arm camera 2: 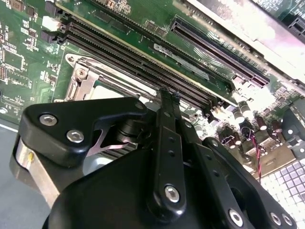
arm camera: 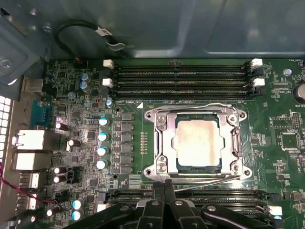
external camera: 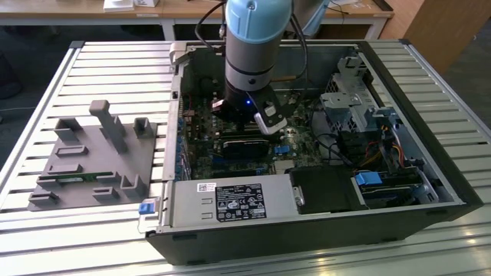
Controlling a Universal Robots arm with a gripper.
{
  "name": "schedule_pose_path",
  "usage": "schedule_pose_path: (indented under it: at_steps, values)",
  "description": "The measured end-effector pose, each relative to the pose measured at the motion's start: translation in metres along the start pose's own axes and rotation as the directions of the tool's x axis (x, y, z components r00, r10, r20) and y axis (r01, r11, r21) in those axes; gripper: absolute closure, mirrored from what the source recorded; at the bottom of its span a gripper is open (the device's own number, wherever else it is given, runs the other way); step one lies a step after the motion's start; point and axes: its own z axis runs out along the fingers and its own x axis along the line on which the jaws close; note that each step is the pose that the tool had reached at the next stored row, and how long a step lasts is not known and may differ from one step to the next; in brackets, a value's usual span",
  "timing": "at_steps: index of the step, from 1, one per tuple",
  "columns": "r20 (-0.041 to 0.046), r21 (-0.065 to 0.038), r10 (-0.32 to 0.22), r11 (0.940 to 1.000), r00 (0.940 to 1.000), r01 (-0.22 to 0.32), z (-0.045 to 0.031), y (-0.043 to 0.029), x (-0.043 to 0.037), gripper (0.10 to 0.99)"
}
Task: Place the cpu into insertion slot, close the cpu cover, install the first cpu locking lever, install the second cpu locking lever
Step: 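Install the second cpu locking lever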
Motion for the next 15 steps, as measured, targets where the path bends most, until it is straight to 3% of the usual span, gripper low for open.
schedule_pose_path:
  at_steps: [9,15]
  values:
    - [-0.0005,-0.025,0.000,0.9997,1.0000,0.000,-0.0004,-0.0029,0.0000,0.969]
    - [-0.0007,-0.035,-0.001,0.9994,1.0000,0.001,-0.0004,-0.0033,-0.0001,0.969]
